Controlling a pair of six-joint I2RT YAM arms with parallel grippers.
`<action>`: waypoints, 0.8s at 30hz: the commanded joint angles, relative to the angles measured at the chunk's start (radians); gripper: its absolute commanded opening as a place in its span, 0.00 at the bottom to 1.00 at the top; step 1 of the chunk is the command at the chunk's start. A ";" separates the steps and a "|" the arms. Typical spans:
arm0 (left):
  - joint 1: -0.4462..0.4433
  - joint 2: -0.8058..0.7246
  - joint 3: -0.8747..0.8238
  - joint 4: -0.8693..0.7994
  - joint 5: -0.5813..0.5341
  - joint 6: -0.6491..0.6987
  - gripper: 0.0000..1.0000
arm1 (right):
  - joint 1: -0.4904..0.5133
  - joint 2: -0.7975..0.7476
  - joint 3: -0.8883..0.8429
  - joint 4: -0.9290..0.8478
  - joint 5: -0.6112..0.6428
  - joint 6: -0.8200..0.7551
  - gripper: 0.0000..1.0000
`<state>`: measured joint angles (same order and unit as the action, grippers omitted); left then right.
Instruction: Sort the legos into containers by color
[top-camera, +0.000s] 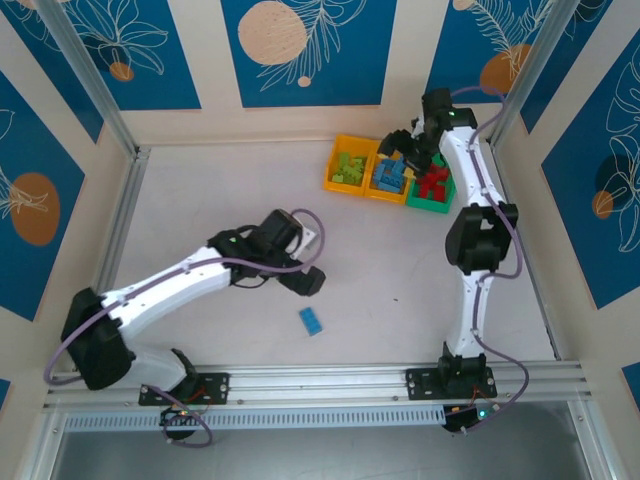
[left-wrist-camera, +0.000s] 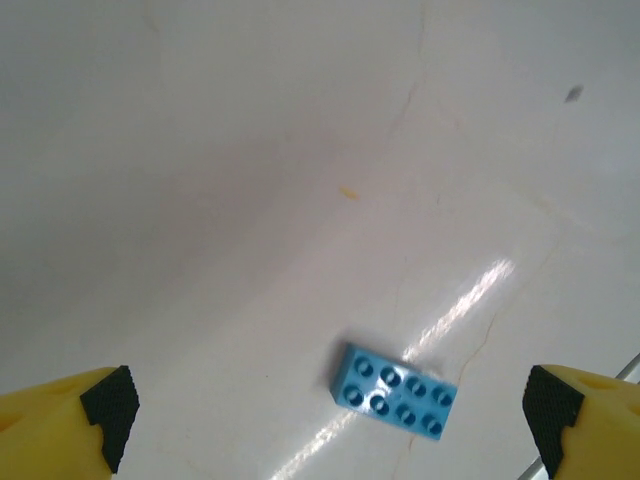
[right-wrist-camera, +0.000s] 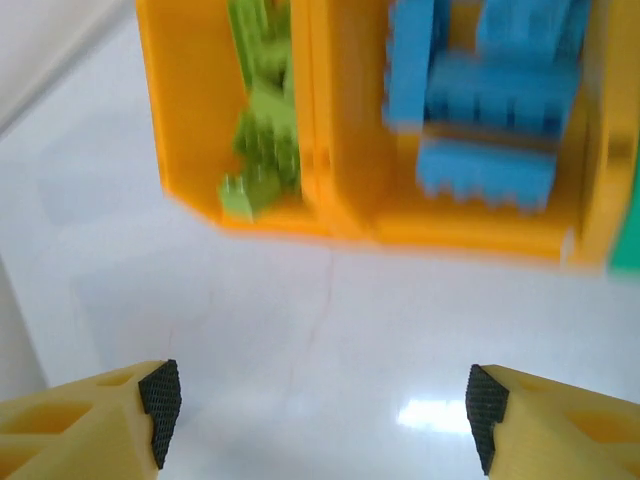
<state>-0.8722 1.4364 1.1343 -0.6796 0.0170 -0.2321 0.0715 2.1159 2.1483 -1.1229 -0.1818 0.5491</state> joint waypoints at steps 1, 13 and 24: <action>-0.053 0.125 0.042 -0.106 -0.017 -0.007 1.00 | 0.006 -0.204 -0.259 -0.010 -0.161 -0.012 0.78; -0.154 0.456 0.214 -0.276 -0.034 0.127 1.00 | 0.010 -0.390 -0.550 0.074 -0.212 -0.026 0.80; -0.192 0.492 0.190 -0.280 -0.045 0.181 0.90 | 0.011 -0.372 -0.534 0.067 -0.210 -0.027 0.81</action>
<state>-1.0523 1.9091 1.3251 -0.9295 0.0029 -0.0822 0.0780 1.7393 1.5951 -1.0435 -0.3580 0.5396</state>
